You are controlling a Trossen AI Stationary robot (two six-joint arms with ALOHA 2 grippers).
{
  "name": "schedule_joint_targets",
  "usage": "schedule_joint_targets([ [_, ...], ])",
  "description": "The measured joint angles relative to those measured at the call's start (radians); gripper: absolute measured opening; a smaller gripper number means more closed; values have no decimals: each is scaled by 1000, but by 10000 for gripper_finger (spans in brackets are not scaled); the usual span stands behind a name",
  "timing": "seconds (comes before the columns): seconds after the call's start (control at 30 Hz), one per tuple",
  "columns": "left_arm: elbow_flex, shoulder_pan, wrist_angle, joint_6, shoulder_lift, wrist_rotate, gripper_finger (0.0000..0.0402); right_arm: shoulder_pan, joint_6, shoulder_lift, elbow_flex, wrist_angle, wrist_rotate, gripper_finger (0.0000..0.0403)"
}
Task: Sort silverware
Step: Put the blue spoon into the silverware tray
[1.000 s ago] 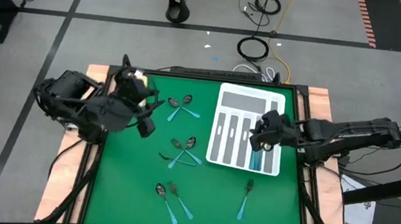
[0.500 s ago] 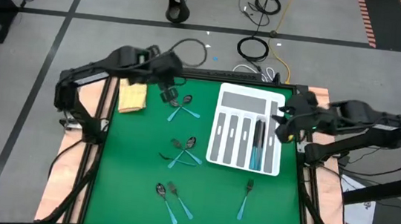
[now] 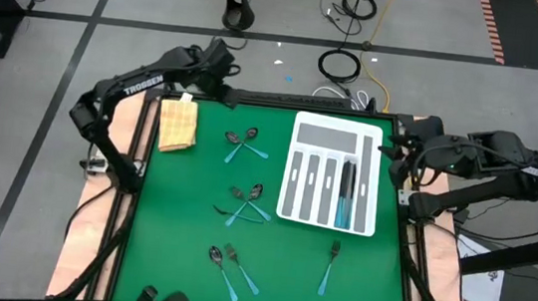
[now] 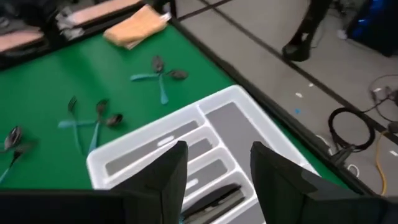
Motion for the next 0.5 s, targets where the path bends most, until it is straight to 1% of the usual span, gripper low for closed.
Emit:
schedule_joint_targets([
  [0.13, -97, 60, 70, -27, -2, 126, 141, 0, 38, 1, 0, 3, 62, 160],
  [0.2, -138, 73, 74, -27, -1, 173, 141, 0, 43, 2, 0, 3, 81, 160],
  [0.37, -249, 76, 138, -11, -2, 252, 141, 0, 40, 3, 0, 3, 127, 160],
  [0.5, -329, 76, 217, -11, -2, 262, 141, 0, 40, 3, 0, 3, 127, 160],
])
